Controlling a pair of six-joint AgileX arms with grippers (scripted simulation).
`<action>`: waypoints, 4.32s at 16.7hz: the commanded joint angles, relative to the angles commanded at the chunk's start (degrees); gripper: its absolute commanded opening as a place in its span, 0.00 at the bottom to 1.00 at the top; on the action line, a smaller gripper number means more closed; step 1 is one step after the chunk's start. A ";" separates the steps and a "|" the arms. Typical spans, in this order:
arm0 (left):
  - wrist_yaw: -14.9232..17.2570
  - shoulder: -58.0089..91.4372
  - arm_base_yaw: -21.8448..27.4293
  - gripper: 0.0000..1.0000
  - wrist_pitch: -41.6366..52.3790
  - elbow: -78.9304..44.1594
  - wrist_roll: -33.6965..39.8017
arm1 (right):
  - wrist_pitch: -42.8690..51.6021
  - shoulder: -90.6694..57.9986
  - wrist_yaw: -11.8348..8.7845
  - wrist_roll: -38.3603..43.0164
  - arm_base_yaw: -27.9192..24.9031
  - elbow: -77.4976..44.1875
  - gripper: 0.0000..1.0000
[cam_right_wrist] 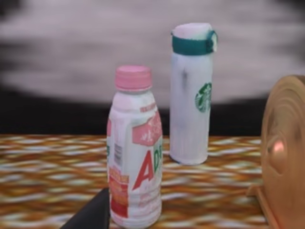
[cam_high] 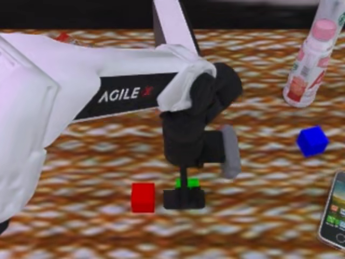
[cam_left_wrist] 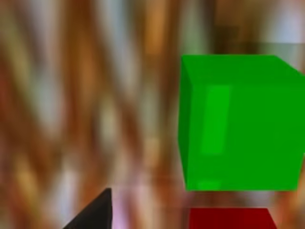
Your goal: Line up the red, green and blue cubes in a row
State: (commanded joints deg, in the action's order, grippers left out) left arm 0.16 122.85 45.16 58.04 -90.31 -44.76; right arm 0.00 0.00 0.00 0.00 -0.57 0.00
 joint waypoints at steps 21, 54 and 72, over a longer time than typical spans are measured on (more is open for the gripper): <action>-1.52 -53.57 -22.60 1.00 -20.18 38.26 18.07 | 27.08 -53.00 0.07 -3.20 -3.61 -41.31 1.00; -0.16 -122.85 -46.31 1.00 -58.04 90.31 44.76 | 45.95 -128.87 0.20 -7.05 -8.02 -84.83 1.00; -0.16 -122.85 -46.31 1.00 -58.04 90.31 44.76 | 45.95 -128.87 0.20 -7.05 -8.02 -84.83 0.00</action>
State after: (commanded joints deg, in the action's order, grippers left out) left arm 0.00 0.00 -1.15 0.00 0.00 0.00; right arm 45.95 -128.87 0.20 -7.05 -8.59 -84.83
